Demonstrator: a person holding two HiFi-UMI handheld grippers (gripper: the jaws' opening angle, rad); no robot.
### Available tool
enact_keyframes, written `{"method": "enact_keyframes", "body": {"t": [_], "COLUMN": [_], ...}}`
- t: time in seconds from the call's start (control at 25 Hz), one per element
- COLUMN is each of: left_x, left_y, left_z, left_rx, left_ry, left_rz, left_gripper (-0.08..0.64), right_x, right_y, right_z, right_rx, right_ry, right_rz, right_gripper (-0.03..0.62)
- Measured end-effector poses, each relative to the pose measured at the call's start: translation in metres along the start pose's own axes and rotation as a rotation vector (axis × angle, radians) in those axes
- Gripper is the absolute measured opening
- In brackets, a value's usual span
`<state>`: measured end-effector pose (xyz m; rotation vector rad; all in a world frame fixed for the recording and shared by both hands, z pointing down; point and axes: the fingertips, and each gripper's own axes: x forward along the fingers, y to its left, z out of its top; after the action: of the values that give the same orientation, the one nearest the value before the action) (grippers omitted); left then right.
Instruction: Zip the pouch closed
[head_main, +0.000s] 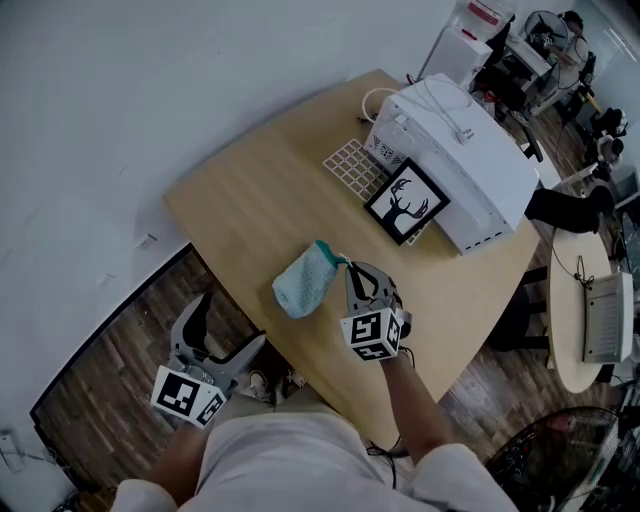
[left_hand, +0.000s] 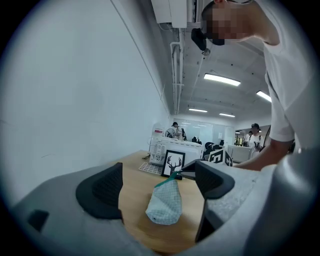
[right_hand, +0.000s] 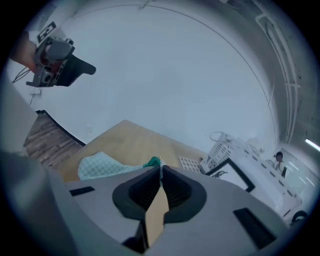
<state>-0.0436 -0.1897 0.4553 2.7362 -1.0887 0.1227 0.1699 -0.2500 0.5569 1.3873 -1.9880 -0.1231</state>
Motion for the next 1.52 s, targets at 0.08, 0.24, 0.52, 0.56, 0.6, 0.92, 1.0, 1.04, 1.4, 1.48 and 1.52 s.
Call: {"method": "enact_keyframes", "body": {"t": [0.08,0.24,0.52,0.56,0.6,0.92,1.0,1.04,1.4,1.48,1.52], "left_x": [0.001,0.002,0.005,0.006,0.007,0.017,0.019,0.019,0.023,0.024,0.024], "left_y": [0.001,0.001,-0.011,-0.015,-0.02,-0.064,-0.069,-0.07,-0.063,-0.064,-0.065], "left_z": [0.003,0.007,0.006,0.007,0.007,0.028,0.035,0.038,0.061,0.059,0.059], "left_rx": [-0.011,-0.06,-0.127,-0.147,-0.173,-0.514,-0.539,-0.534,-0.587,-0.63,-0.649], "left_ry": [-0.016,-0.037,-0.011,-0.007,-0.004,-0.022,-0.015,-0.005,0.085,0.118,0.129], "left_rz": [-0.012,-0.057,-0.174,-0.21,-0.25,-0.557,-0.587,-0.595,-0.681,-0.707,-0.716], "left_gripper": [0.46,0.417,0.321,0.289,0.262,0.118,0.089,0.079,0.018,0.064,0.103], "right_x": [-0.008,-0.027,-0.063,-0.067,-0.071,-0.106,-0.114,-0.118,-0.142,-0.148,-0.152], "right_y": [0.003,0.004,0.009,0.01,0.011,0.026,0.033,0.037,0.059,0.062,0.064], "right_z": [0.023,0.058,0.099,0.103,0.106,0.133,0.138,0.141,0.153,0.157,0.159], "right_rx": [-0.057,-0.169,-0.351,-0.369,-0.387,-0.504,-0.517,-0.52,-0.54,-0.551,-0.559], "right_ry": [-0.053,-0.136,-0.234,-0.244,-0.252,-0.314,-0.329,-0.336,-0.387,-0.403,-0.413], "right_rz": [-0.002,-0.013,-0.027,-0.03,-0.032,-0.035,-0.029,-0.027,-0.028,-0.03,-0.032], "right_gripper": [0.017,0.016,0.017,0.017,0.017,0.017,0.017,0.017,0.017,0.017,0.017]}}
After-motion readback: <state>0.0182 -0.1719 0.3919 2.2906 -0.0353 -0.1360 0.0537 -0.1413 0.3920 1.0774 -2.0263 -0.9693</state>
